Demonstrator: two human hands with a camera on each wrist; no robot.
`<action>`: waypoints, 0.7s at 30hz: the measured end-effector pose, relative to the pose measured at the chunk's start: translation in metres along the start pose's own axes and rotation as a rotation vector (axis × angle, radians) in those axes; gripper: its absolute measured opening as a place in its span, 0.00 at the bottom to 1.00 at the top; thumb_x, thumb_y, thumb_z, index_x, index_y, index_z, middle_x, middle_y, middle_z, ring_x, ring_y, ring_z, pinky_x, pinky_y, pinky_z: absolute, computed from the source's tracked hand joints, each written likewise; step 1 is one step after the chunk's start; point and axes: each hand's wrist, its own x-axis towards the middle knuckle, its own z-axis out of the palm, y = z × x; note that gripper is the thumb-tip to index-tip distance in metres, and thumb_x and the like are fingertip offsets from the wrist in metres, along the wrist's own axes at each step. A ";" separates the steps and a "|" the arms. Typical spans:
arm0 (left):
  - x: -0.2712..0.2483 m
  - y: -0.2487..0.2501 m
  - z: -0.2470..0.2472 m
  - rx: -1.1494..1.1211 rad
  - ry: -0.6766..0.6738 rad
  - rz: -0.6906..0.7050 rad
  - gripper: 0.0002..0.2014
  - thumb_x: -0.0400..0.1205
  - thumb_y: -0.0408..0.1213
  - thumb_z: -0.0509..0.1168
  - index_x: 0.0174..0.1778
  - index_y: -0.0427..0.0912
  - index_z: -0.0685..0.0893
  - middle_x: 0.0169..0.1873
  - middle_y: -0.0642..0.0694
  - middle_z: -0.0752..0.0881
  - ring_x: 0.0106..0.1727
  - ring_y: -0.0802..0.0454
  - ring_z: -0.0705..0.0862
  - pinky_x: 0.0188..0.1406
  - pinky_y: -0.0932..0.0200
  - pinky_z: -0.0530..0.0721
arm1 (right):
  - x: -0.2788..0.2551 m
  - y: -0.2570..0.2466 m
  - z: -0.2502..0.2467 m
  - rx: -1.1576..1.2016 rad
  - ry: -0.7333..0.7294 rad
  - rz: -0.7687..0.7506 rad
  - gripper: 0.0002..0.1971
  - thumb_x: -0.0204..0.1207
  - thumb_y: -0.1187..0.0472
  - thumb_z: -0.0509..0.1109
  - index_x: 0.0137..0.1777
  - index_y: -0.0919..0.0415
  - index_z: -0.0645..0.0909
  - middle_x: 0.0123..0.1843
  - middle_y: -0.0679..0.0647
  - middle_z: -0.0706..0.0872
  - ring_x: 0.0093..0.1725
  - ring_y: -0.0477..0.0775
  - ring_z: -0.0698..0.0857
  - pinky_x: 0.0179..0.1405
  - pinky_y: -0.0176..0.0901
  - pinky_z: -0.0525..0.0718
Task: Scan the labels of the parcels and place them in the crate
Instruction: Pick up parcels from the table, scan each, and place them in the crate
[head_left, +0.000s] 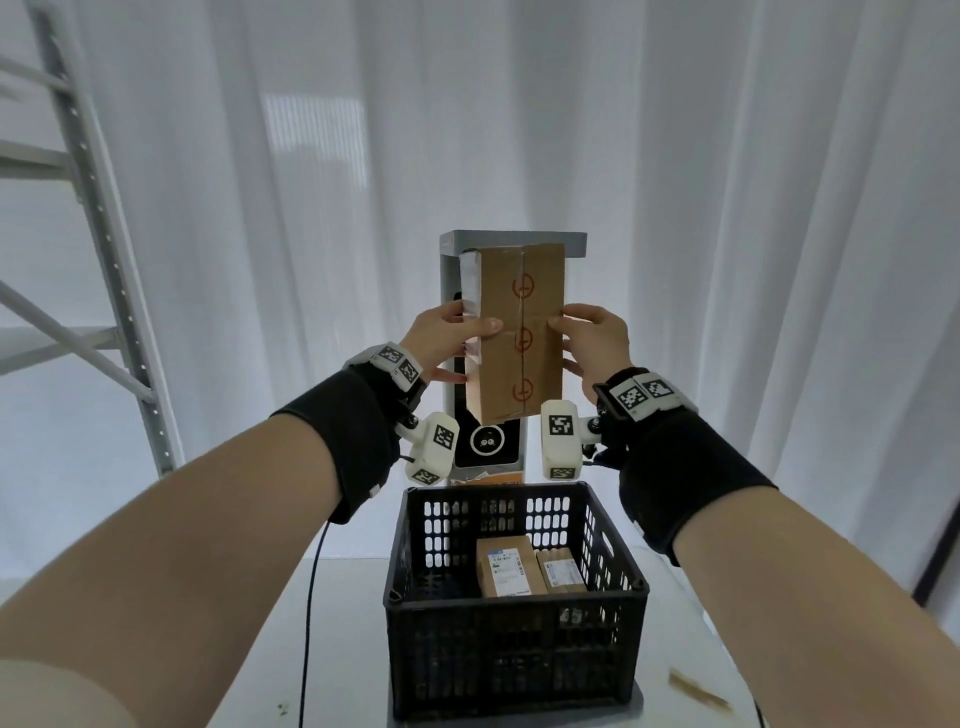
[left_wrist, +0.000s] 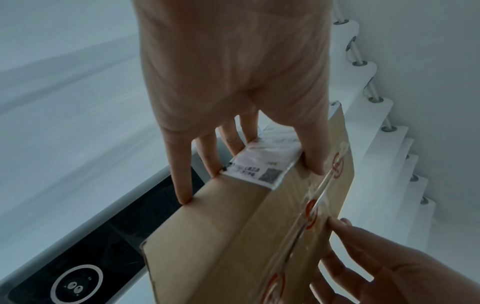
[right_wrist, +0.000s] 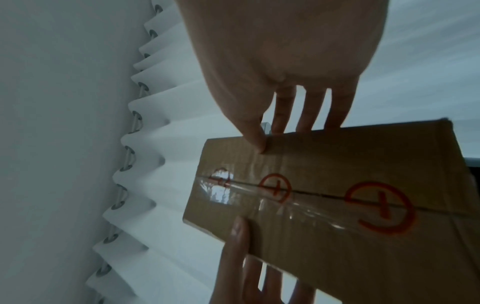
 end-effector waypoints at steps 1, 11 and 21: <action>0.001 -0.001 0.000 -0.001 0.010 0.004 0.33 0.63 0.53 0.83 0.62 0.48 0.83 0.61 0.49 0.89 0.64 0.44 0.86 0.59 0.32 0.85 | 0.000 0.000 0.002 -0.028 0.021 -0.022 0.10 0.75 0.68 0.73 0.53 0.56 0.84 0.52 0.56 0.87 0.43 0.50 0.84 0.48 0.46 0.83; -0.004 0.002 0.007 -0.094 0.016 0.018 0.36 0.69 0.41 0.81 0.69 0.51 0.68 0.62 0.44 0.86 0.62 0.44 0.86 0.61 0.30 0.83 | -0.005 0.002 0.014 -0.090 -0.057 -0.021 0.07 0.76 0.64 0.73 0.45 0.49 0.84 0.41 0.51 0.85 0.36 0.48 0.81 0.43 0.48 0.88; -0.004 0.003 0.013 -0.128 0.006 0.011 0.21 0.77 0.40 0.77 0.61 0.49 0.75 0.54 0.48 0.87 0.56 0.47 0.87 0.40 0.49 0.86 | -0.010 -0.001 0.017 -0.027 -0.121 0.036 0.14 0.78 0.61 0.71 0.63 0.57 0.82 0.44 0.57 0.89 0.41 0.58 0.88 0.56 0.56 0.89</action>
